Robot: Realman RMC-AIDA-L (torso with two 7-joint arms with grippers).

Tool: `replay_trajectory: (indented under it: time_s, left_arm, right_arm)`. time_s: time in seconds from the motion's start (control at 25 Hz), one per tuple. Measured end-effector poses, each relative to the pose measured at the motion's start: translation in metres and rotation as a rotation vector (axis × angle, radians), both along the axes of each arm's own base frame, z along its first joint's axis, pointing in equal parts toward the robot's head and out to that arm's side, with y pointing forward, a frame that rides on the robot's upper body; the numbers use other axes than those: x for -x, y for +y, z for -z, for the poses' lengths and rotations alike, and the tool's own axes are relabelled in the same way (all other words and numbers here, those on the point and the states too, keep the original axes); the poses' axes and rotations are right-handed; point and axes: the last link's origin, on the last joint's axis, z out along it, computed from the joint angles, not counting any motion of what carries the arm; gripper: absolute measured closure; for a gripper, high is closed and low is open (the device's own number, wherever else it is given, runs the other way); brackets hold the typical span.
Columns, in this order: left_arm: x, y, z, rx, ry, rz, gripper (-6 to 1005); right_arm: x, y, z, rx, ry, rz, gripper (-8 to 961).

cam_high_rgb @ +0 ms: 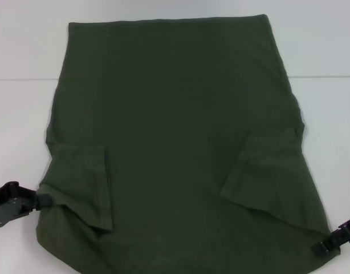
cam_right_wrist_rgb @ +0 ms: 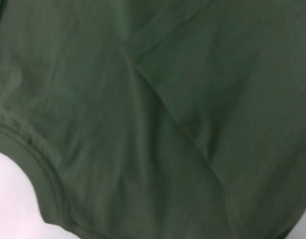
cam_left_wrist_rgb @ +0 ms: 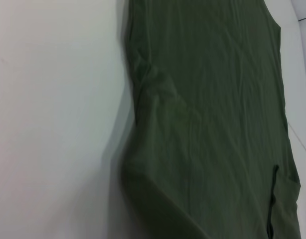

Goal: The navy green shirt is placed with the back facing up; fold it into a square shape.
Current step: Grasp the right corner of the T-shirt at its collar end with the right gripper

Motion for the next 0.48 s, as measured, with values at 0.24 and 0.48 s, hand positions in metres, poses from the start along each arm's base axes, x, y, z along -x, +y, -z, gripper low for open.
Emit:
replay_trajectory:
  time_s: [0.24, 0.48]
  left_arm:
    - [-0.001, 0.002, 0.0, 0.0, -0.001, 0.004, 996]
    - [-0.002, 0.002, 0.0, -0.001, -0.002, 0.005, 996]
  right_arm:
    - [0.012, 0.0, 0.013, 0.026, 0.026, -0.017, 188]
    - [0.021, 0.004, 0.015, 0.023, 0.042, -0.025, 188]
